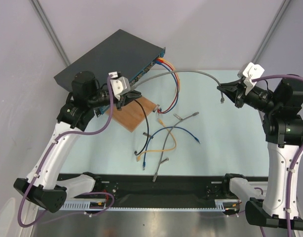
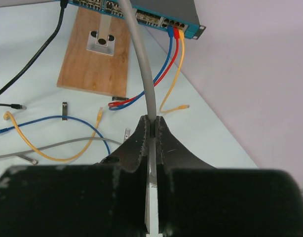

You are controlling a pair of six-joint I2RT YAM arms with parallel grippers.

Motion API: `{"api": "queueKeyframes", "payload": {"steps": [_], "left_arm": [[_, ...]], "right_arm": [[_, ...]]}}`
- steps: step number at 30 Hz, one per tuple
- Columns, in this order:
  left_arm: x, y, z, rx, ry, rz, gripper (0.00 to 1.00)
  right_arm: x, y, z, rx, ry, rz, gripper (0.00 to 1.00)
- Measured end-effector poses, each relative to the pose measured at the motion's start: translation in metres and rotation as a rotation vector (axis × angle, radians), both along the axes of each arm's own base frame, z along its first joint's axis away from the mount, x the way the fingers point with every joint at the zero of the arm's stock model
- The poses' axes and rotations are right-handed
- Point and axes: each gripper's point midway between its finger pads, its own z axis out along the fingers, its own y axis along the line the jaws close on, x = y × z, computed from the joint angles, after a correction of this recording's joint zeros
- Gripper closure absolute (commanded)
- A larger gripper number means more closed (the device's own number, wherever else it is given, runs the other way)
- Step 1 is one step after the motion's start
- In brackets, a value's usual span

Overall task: Insert the plug into the switch port
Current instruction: Insert the connector into the switch port.

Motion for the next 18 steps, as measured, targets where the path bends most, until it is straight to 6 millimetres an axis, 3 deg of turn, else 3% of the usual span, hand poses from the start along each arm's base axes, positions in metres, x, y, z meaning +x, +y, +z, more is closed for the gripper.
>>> {"api": "queueKeyframes", "payload": {"steps": [1, 3, 4, 5, 7, 8, 9, 13, 18], "left_arm": [[-0.001, 0.000, 0.001, 0.000, -0.004, 0.000, 0.98], [-0.001, 0.001, 0.002, 0.001, -0.014, 0.000, 1.00], [-0.002, 0.001, 0.003, 0.001, -0.016, 0.001, 1.00], [-0.002, 0.001, 0.003, 0.002, -0.019, 0.004, 1.00], [-0.002, 0.002, 0.003, 0.009, -0.028, 0.013, 1.00], [-0.002, 0.002, 0.003, 0.014, -0.032, 0.014, 1.00], [-0.003, 0.002, 0.002, 0.022, -0.037, 0.017, 1.00], [-0.007, -0.002, -0.003, 0.059, -0.066, 0.014, 1.00], [-0.012, -0.011, -0.008, 0.110, -0.123, -0.004, 1.00]], "right_arm": [[0.001, 0.000, -0.004, -0.002, 0.007, -0.001, 1.00], [0.004, -0.001, -0.012, -0.007, 0.025, -0.003, 1.00], [0.006, -0.002, -0.016, -0.011, 0.034, -0.005, 0.93], [0.008, -0.002, -0.023, -0.015, 0.049, -0.008, 0.60], [0.010, -0.003, -0.031, -0.020, 0.069, -0.008, 0.27], [0.010, -0.003, -0.035, -0.022, 0.081, -0.008, 0.05], [0.010, -0.003, -0.038, -0.029, 0.085, -0.006, 0.00], [0.005, 0.007, -0.043, -0.031, 0.105, 0.032, 0.00], [-0.012, 0.051, -0.036, 0.009, 0.134, 0.190, 0.03]]}}
